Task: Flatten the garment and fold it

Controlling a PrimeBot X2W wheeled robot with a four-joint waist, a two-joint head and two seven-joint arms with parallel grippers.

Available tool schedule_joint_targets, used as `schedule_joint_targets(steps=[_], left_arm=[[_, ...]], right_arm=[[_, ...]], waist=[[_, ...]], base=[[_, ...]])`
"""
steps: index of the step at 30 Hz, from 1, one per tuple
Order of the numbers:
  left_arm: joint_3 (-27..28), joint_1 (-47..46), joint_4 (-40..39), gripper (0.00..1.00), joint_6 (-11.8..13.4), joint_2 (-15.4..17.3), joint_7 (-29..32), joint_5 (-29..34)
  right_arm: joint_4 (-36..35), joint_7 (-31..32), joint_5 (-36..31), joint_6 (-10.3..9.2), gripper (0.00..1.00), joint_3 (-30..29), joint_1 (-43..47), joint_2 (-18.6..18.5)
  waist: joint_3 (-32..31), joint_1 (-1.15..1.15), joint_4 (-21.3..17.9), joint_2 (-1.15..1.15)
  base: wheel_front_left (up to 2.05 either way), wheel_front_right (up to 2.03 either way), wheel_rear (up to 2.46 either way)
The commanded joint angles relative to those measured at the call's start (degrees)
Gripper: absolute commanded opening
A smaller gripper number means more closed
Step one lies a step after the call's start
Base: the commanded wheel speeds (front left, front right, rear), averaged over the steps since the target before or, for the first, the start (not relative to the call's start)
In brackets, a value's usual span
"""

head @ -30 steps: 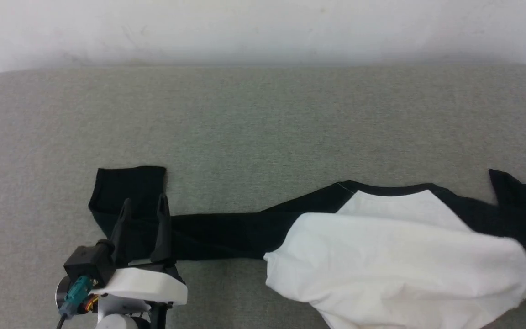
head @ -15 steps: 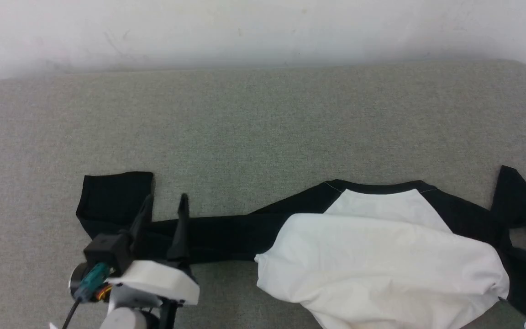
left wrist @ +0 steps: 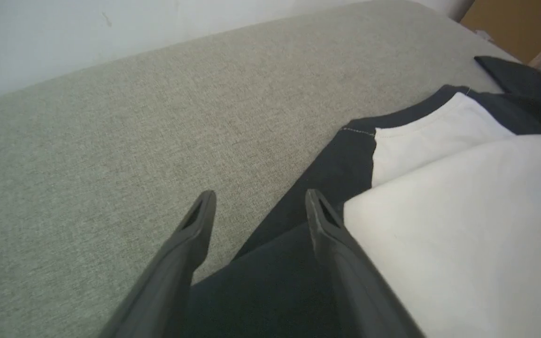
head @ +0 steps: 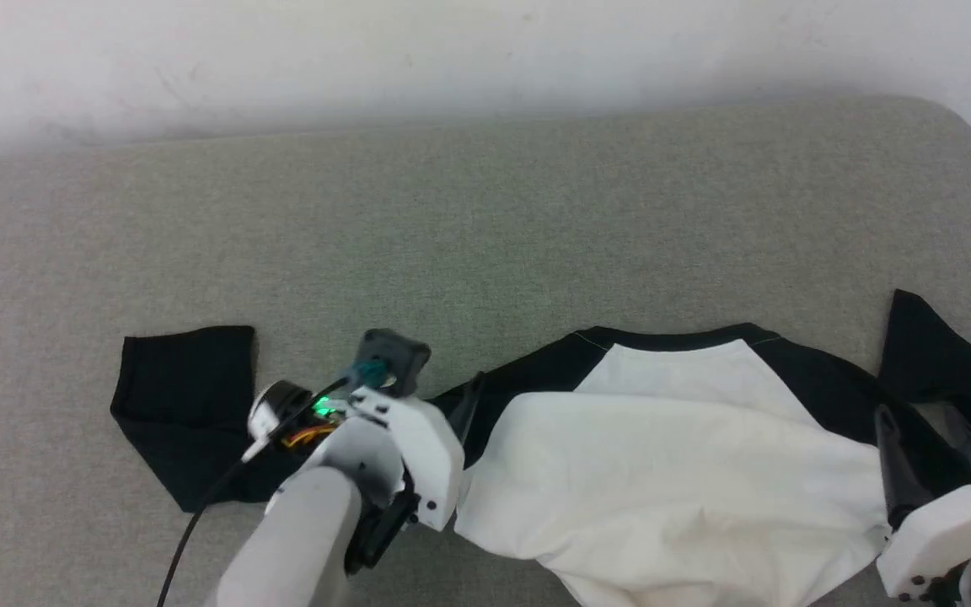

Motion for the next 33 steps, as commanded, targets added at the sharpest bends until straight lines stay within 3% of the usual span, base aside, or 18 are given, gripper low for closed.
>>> schedule_joint_targets(steps=[1,10,17,22,23,24,25,29,33], left_arm=[[-1.2,-2.4,2.4,1.0,-0.7,0.0,2.5,0.9],[-7.4,-11.5,12.6,1.0,-3.2,1.7,14.1,4.1],[-14.1,-11.8,12.4,1.0,-4.3,2.8,23.7,-1.9],[-18.7,-12.2,9.6,1.0,-4.4,5.5,28.6,-6.7],[-19.2,-12.4,9.1,0.49,-4.4,6.0,29.1,-7.1],[-19.5,-12.6,8.7,0.29,-4.4,6.7,29.4,-7.2],[-19.7,-12.9,8.5,0.0,-4.4,7.3,29.4,-7.2],[-19.5,-13.1,7.9,0.0,-4.3,8.5,28.9,-7.4],[-16.8,-12.8,6.2,0.0,-2.3,9.6,23.0,-7.6]], right_arm=[[-0.3,-0.2,0.5,-0.06,1.0,0.7,-0.3,0.0],[-0.2,-1.1,1.9,-0.06,1.0,3.6,-1.6,0.0],[1.0,-2.0,2.7,-0.06,1.0,3.6,-1.9,0.0],[1.2,-2.2,3.1,-0.06,1.0,4.0,-2.4,0.0],[1.3,-2.3,3.2,-0.06,1.0,4.1,-2.5,0.0],[1.3,-2.3,3.2,-0.06,1.0,4.1,-2.6,0.0],[1.3,-2.3,3.3,-0.06,1.0,4.2,-2.7,0.0],[1.5,-2.4,3.5,-0.06,1.0,4.5,-2.8,0.0],[1.4,-2.7,3.4,-0.06,1.0,5.1,-3.1,0.0]], waist=[[0.8,0.0,-0.8,0.0],[3.2,0.0,-3.2,0.0],[3.6,0.0,-3.9,0.0],[4.0,0.0,-3.7,0.0],[4.0,0.0,-3.6,0.0],[4.1,0.0,-3.5,0.0],[4.2,0.0,-3.5,0.0],[4.3,0.0,-3.4,0.0],[4.2,0.0,-3.2,0.0]], base=[[0.0,0.0,0.0],[0.0,0.0,0.0],[0.0,0.0,0.0],[0.0,0.0,0.0],[0.0,0.0,0.0],[0.0,0.0,0.0],[0.0,0.0,0.0],[0.0,0.0,0.0],[0.0,0.0,0.0]])
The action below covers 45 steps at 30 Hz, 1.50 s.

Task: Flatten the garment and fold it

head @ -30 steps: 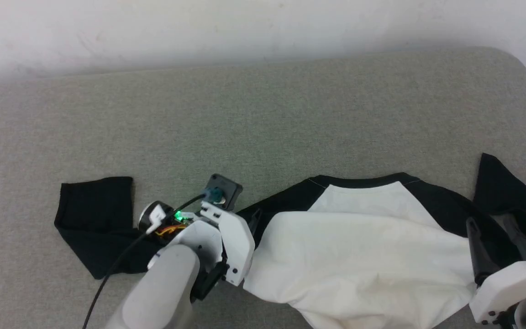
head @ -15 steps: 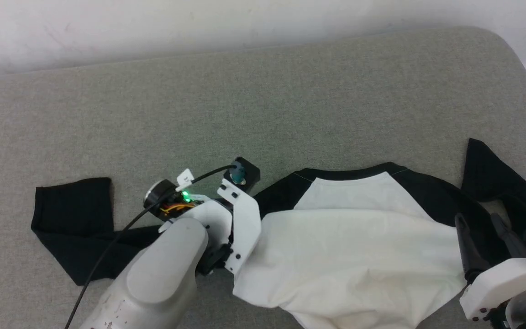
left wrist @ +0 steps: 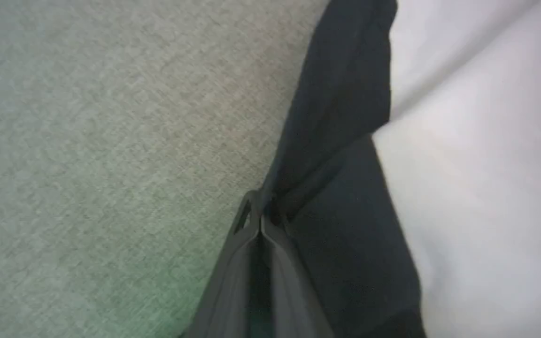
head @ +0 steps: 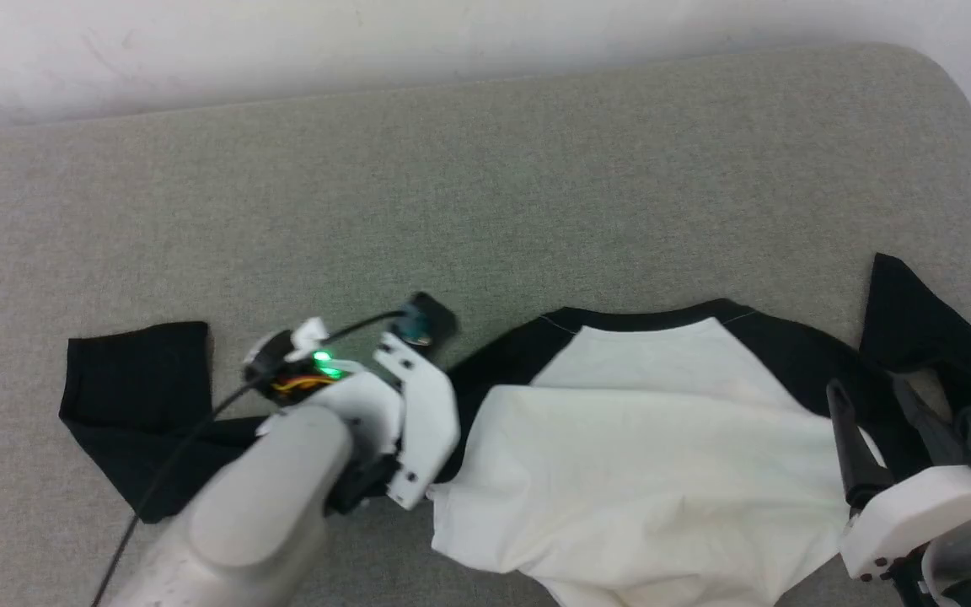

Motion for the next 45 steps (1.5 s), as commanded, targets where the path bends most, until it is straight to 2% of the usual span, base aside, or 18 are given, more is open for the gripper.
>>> schedule_joint_targets(steps=[1,5,8,12,16,23,32,33,34,36,41,45], left_arm=[[1.1,1.6,0.6,0.0,1.3,1.8,-1.2,-0.4],[6.5,3.1,-0.2,0.0,5.3,4.1,-8.5,-1.6],[10.1,5.0,-0.2,0.0,7.7,5.7,-11.8,-3.2],[13.4,8.4,-1.1,0.0,9.7,6.7,-13.7,-5.9],[13.9,10.6,-2.5,0.0,10.0,7.0,-13.9,-7.1],[13.3,10.7,-3.9,0.0,9.8,6.3,-13.7,-7.7],[12.2,9.6,-4.6,0.0,9.2,5.5,-13.2,-8.2],[12.1,9.6,-4.6,0.0,9.1,5.5,-13.2,-8.2],[12.1,9.5,-4.6,0.0,9.0,5.5,-13.2,-8.3],[11.9,9.5,-4.6,0.0,8.6,5.6,-13.2,-8.4],[11.1,9.0,-5.0,0.0,7.2,6.7,-13.9,-7.8],[12.0,7.2,-6.6,0.0,6.0,8.1,-16.2,-7.6]], right_arm=[[-0.1,-0.5,0.0,-0.05,1.0,0.5,-0.8,0.1],[-0.6,-0.7,-2.4,-0.05,1.0,1.6,-1.3,0.1],[-0.5,-0.3,-4.7,-0.05,1.0,2.7,-2.0,-0.2],[1.2,1.0,-6.7,-0.05,1.0,5.6,-3.6,-3.5],[4.8,3.8,-7.6,-0.05,1.0,7.8,-6.5,-7.6],[13.1,11.2,-4.1,-0.05,1.0,15.3,-15.3,-14.9],[25.2,20.1,2.9,-0.05,1.0,26.3,-26.2,-19.5],[26.1,20.8,3.9,-0.05,0.89,26.9,-27.1,-19.5],[27.3,21.7,4.6,-0.05,0.41,27.2,-27.9,-19.5],[29.5,24.8,5.9,-0.05,0.0,28.5,-29.2,-19.7],[30.1,29.9,8.6,-0.05,0.0,30.2,-31.1,-20.5],[26.4,29.1,9.7,-0.05,0.0,31.3,-33.2,-22.7]], waist=[[-0.1,0.0,0.0,0.0],[-0.4,0.0,0.1,0.0],[-0.5,0.0,0.3,0.0],[-0.5,0.0,0.9,0.0],[-0.2,0.0,2.1,0.0],[1.0,0.0,4.2,0.0],[2.5,0.0,5.8,0.0],[2.6,0.0,5.9,0.0],[2.7,0.0,6.0,0.0],[2.8,0.0,6.0,0.0],[2.5,0.0,6.2,0.0],[1.7,0.0,5.9,0.0]], base=[[0.0,0.0,0.0],[0.0,0.0,0.0],[0.0,0.0,0.0],[0.0,0.0,0.0],[0.0,0.0,0.0],[0.0,0.0,0.0],[0.0,0.0,0.0],[0.0,0.0,0.0],[0.0,0.0,0.0],[0.0,0.0,0.0],[0.0,0.0,0.0],[0.0,0.0,0.0]])
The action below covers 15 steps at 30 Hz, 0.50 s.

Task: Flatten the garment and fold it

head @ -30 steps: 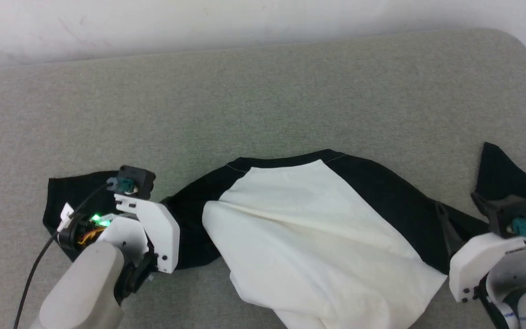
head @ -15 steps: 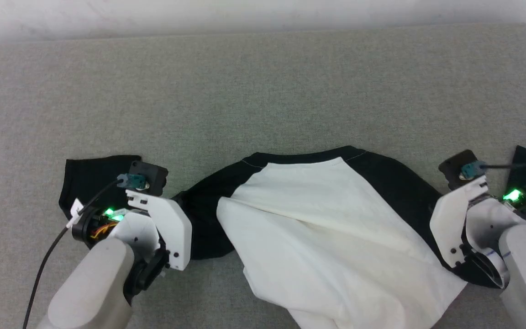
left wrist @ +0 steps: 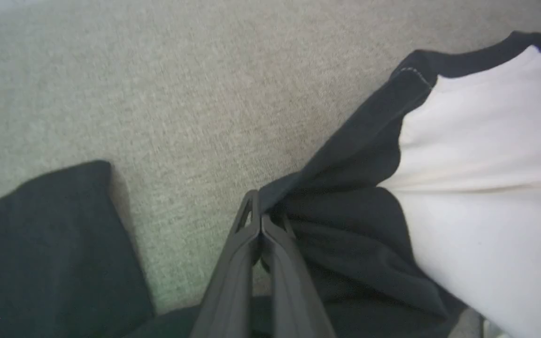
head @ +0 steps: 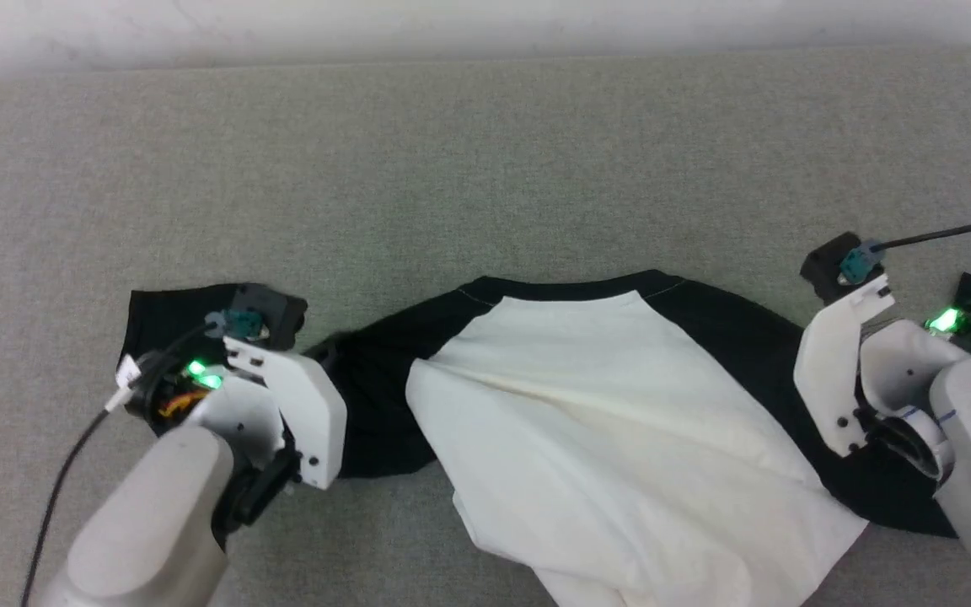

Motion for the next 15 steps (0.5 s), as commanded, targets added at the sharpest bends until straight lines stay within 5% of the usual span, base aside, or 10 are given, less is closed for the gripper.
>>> schedule_joint_targets(steps=[1,15], left_arm=[[0.8,-2.3,-0.9,0.0,-0.6,1.2,-1.0,0.5],[7.6,-27.0,-6.8,0.0,-1.3,8.6,-3.8,6.6]], right_arm=[[-1.4,-0.9,0.1,-0.12,0.0,0.0,-1.6,-1.3],[-8.5,-4.6,-3.6,-0.12,0.0,1.3,-28.0,-6.8]], waist=[[-0.5,0.0,-0.3,0.0],[7.3,0.0,-3.0,0.0]], base=[[0.0,0.0,0.0],[0.0,0.0,0.0]])
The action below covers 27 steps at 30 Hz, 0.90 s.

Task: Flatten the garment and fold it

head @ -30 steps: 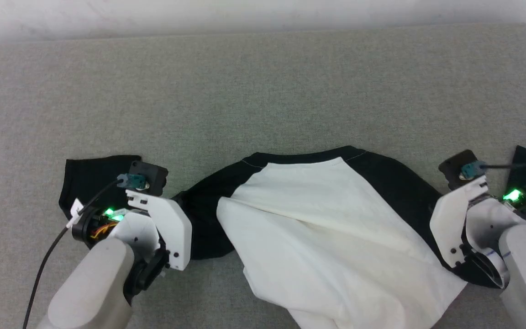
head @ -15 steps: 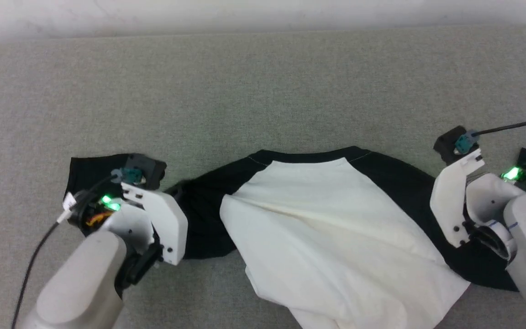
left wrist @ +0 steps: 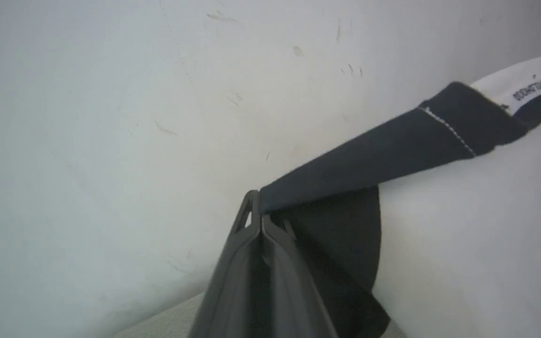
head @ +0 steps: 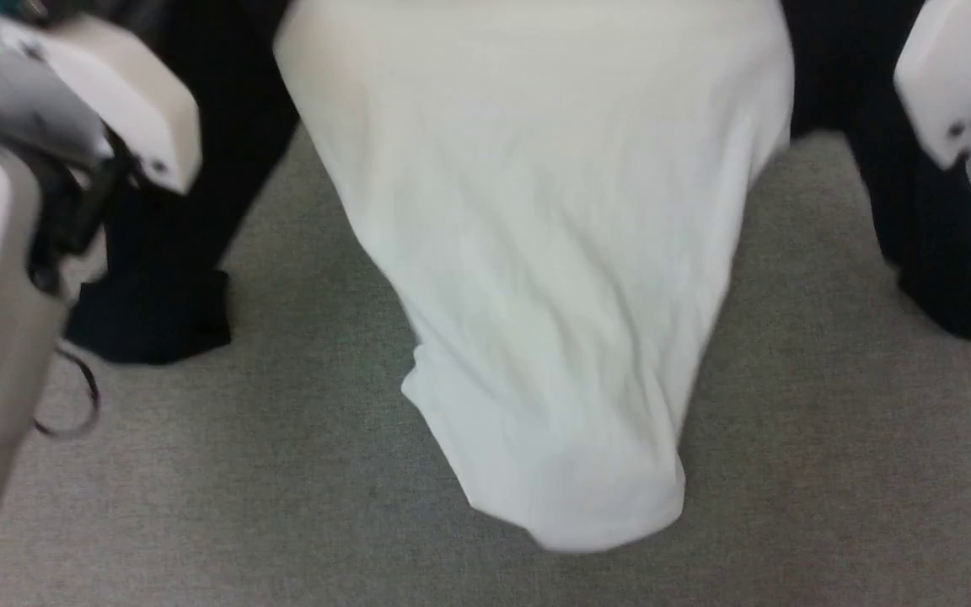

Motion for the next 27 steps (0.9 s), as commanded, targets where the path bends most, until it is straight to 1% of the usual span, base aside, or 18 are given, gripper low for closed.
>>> schedule_joint_targets(steps=[1,5,9,12,13,16,18,21,23,27], left_arm=[[1.1,-3.9,0.6,0.0,0.7,1.1,-0.5,1.3],[2.8,-13.0,3.0,0.0,1.4,2.6,-2.2,4.1],[5.2,-21.5,5.3,0.0,2.8,3.5,-5.1,5.9],[7.2,-27.0,6.3,0.0,4.6,3.7,-8.4,7.0],[7.2,-27.0,6.3,0.0,4.6,3.7,-8.4,7.0],[8.8,-31.7,7.3,0.0,6.3,3.9,-12.1,8.2],[9.4,-34.0,8.0,0.0,7.0,4.2,-14.2,8.9],[9.9,-35.7,9.2,0.0,7.5,3.9,-16.2,8.8],[9.9,-35.2,10.3,0.0,7.4,3.9,-17.2,8.7],[8.1,-30.5,13.5,0.0,5.8,3.4,-17.2,7.9]], right_arm=[[1.1,-0.7,-0.6,-0.15,0.0,0.1,-4.3,-0.7],[3.6,-2.8,-2.1,-0.15,0.0,0.6,-14.4,-0.2],[6.2,-5.8,-5.1,-0.15,0.0,-0.7,-23.6,1.5],[8.8,-9.0,-8.6,-0.15,0.0,-3.2,-29.6,3.2],[8.8,-9.0,-8.6,-0.15,0.0,-3.2,-29.6,3.2],[11.4,-12.5,-12.2,-0.15,0.0,-6.7,-34.8,5.1],[12.8,-14.7,-14.6,-0.15,0.0,-8.7,-37.4,6.4],[14.8,-17.1,-16.9,-0.15,0.0,-10.2,-39.4,8.0],[15.9,-18.4,-17.4,-0.15,0.0,-10.3,-39.6,8.7],[18.5,-20.8,-16.4,-0.15,0.0,-8.8,-35.9,9.3]], waist=[[4.3,-0.01,-1.1,0.0],[8.1,-0.01,-1.7,0.0],[11.6,-0.01,-2.3,0.0],[13.6,-0.01,-2.3,0.0],[13.6,-0.01,-2.3,0.0],[15.0,-0.01,-2.3,0.0],[15.4,-0.01,-2.2,0.0],[15.5,-0.01,-1.9,0.0],[15.4,-0.01,-1.5,0.0],[14.8,-0.01,-0.8,0.0]], base=[[0.0,0.0,0.0],[0.0,0.0,0.0],[0.0,0.0,0.0],[0.0,0.0,0.0],[0.0,0.0,0.0],[0.0,0.0,0.0],[0.0,0.0,0.0],[0.0,0.0,0.0],[0.0,0.0,0.0],[0.0,0.0,0.0]])
